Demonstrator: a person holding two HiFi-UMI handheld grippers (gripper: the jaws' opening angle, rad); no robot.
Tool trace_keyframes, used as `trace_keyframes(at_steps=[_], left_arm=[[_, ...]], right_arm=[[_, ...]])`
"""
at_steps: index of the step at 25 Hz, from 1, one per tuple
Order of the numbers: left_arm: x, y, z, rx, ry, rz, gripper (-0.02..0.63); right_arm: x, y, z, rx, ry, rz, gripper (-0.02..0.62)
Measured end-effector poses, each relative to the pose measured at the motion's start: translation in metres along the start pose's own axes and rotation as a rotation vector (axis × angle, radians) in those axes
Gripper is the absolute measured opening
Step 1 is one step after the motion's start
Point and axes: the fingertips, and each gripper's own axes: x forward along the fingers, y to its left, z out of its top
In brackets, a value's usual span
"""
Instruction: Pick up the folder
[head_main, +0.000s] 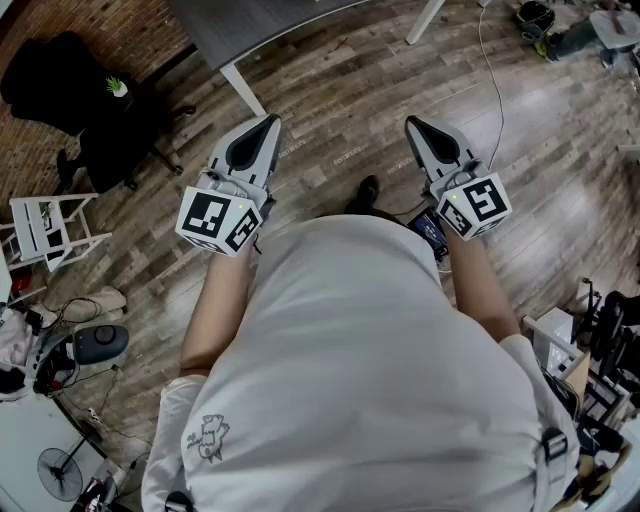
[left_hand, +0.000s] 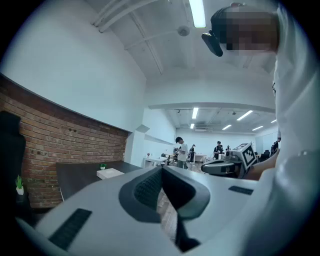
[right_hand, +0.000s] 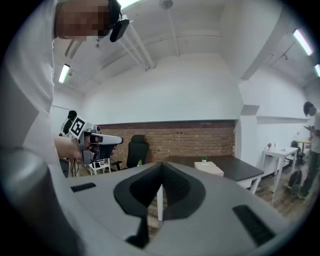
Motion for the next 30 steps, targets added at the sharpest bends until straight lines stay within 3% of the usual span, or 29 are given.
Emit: trace_keyframes(at_steps=[15,30], left_arm=[[0.013,0.002,-0.002,0.000,0.004,0.001,0.011],[0.068,0.000,-0.015,0.014,0.028,0.012,0.028]], right_arm=[[0.003,-0.016,-0.005,0.003,0.003,0.003,0.003],[0.012,-0.075,-0.012,-0.031,-0.006,-0.032,0.012]])
